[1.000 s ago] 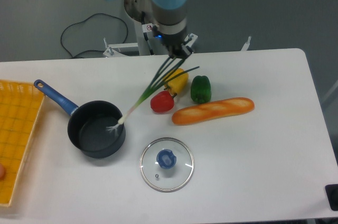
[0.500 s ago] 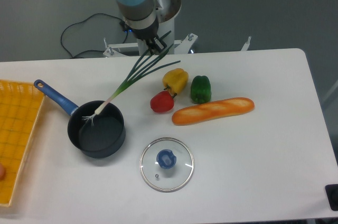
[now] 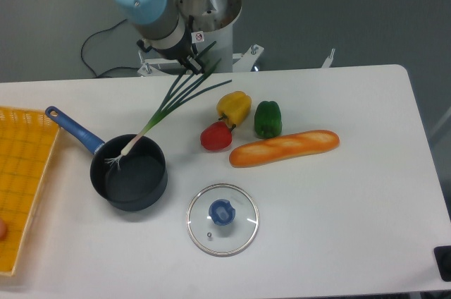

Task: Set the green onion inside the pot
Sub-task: 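Lift the green onion and swing its white root end into the saucepan, then move the gripper toward the saucepan handle, lowering the onion leaves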

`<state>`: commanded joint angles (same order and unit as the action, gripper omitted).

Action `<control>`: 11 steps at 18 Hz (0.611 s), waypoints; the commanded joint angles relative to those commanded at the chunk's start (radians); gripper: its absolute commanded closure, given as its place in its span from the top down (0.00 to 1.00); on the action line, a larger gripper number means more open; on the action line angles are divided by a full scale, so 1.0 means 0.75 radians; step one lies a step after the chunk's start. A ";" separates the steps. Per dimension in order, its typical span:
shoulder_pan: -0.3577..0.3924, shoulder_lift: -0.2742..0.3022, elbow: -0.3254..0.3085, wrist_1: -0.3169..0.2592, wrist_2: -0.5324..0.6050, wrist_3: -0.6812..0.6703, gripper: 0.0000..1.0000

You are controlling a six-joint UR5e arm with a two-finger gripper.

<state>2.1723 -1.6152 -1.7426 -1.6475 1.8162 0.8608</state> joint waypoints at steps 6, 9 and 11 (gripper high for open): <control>-0.047 -0.070 0.010 0.002 0.053 -0.111 0.11; -0.082 -0.110 0.018 0.000 0.102 -0.178 0.11; -0.110 -0.135 0.031 0.002 0.117 -0.231 0.11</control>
<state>2.0894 -1.7164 -1.7197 -1.6460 1.9037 0.6874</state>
